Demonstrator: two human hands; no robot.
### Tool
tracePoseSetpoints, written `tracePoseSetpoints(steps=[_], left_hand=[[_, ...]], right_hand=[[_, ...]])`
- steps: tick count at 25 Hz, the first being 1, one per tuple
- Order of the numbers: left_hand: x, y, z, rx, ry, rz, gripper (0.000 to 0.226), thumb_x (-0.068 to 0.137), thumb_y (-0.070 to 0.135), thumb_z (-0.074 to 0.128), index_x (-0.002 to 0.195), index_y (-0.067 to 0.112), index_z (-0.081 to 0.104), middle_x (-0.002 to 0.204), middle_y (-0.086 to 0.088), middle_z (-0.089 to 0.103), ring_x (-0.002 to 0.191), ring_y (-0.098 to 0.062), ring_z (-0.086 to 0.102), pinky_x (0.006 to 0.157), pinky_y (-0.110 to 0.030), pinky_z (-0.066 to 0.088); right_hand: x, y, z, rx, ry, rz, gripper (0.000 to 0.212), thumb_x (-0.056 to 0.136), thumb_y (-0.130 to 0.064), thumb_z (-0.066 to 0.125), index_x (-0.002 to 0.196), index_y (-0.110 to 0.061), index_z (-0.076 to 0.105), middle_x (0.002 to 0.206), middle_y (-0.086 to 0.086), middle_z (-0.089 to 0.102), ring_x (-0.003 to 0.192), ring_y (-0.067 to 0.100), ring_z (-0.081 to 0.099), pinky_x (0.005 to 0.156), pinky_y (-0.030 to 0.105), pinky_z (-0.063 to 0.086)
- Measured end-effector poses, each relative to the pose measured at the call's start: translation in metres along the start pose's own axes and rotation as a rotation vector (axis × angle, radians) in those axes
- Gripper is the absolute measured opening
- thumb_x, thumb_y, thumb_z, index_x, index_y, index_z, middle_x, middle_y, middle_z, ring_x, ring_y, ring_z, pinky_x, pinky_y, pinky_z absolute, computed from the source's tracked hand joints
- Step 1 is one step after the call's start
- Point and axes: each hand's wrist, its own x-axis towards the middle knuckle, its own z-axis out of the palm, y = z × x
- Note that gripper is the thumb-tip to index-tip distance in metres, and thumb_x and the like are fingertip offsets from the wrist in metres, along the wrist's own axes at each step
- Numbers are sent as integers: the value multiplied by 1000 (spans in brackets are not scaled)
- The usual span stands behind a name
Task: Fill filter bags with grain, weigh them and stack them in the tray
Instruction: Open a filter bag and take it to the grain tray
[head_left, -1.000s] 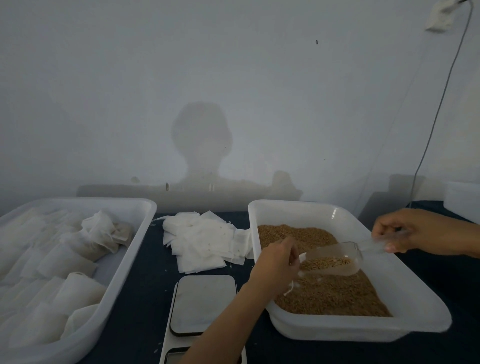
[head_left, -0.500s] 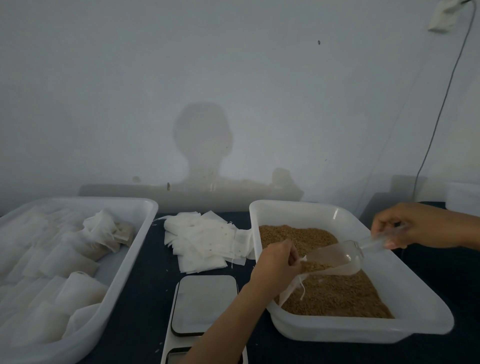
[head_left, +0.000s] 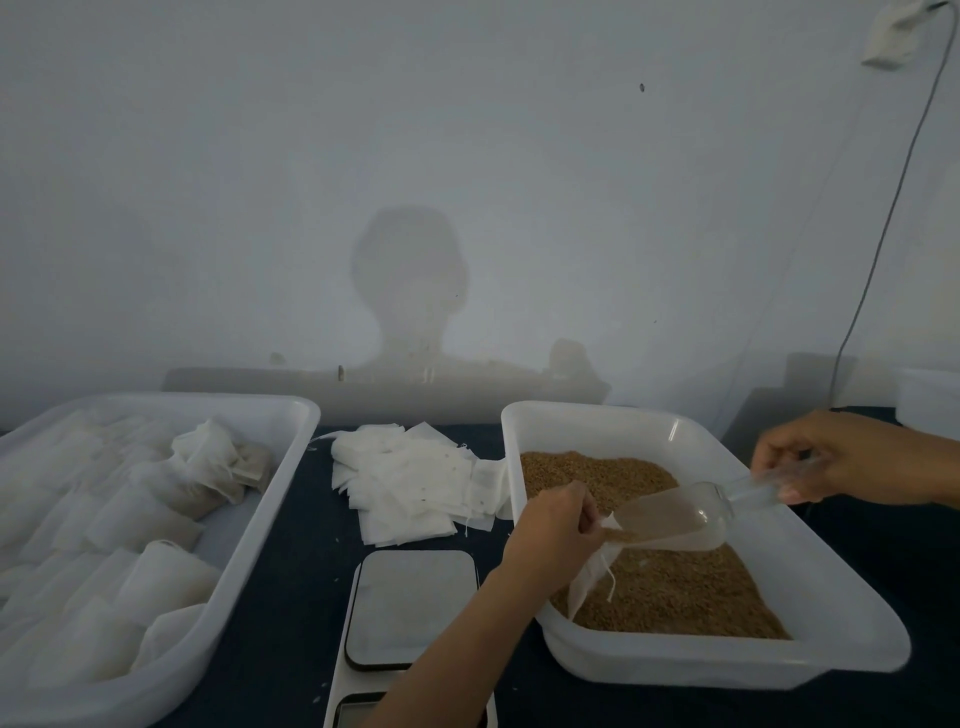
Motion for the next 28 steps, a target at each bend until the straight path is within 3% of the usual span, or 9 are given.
tracePoseSetpoints(steps=[2,5,9,13,16,19,21,24,28], left_hand=[[1,-1,0,5,-9,-8,5,89,12,55,92,11,58,89,-3,63,76,-11,53,71,-27,49],[1,-3,1,26,10,-26,7,92,11,50,94,10,57,89,-4,61,76,-12,51,69,-26,46],[4,-5,3,50,44,-57,7,95,9,46,93,12,52,90,-2,56,79,-13,49,69,-24,41],[6,-6,1,-6,82,-103,14,96,5,43,87,16,43,87,2,50,74,-11,44,59,-17,31],[7,-7,-2,-86,96,-154,13,98,9,43,89,18,43,83,6,50,73,-9,46,61,-16,34],[8,-8,-4,-151,91,-201,13,99,12,42,89,20,44,79,8,50,72,-9,47,66,-24,40],[7,-7,-4,-153,91,-212,13,99,12,42,89,19,44,81,5,52,71,-10,47,65,-25,40],[7,-7,-5,-177,99,-227,13,99,11,42,89,19,45,82,4,52,71,-9,47,62,-21,39],[6,-6,-5,-200,99,-226,11,99,13,42,91,19,46,84,3,54,72,-9,48,63,-21,40]], right_hand=[[-1,8,3,-7,1,-3,24,80,-18,74,80,-41,70,90,-11,68,80,8,65,70,24,53],[-5,28,12,89,-21,5,18,81,-22,72,87,-39,70,96,-4,70,79,9,66,69,25,54],[-7,57,31,284,-16,143,20,76,-40,72,94,-33,70,96,-2,72,85,14,69,72,25,54],[0,50,63,454,149,335,10,88,-19,64,98,-15,64,86,4,72,82,19,69,63,27,49],[14,22,90,313,174,376,9,97,-15,51,96,-7,56,90,8,63,78,18,61,62,24,44],[40,8,118,70,69,420,14,100,-19,42,100,-6,44,87,5,50,75,14,48,59,22,36],[56,5,132,-105,7,484,15,101,-14,38,114,-8,39,99,6,49,93,19,51,68,22,40],[67,3,149,-217,-36,524,41,100,-10,35,140,-4,27,136,14,40,124,28,44,100,31,37],[70,3,152,-177,75,377,52,95,-36,50,141,-20,31,140,6,36,129,28,36,103,40,36]])
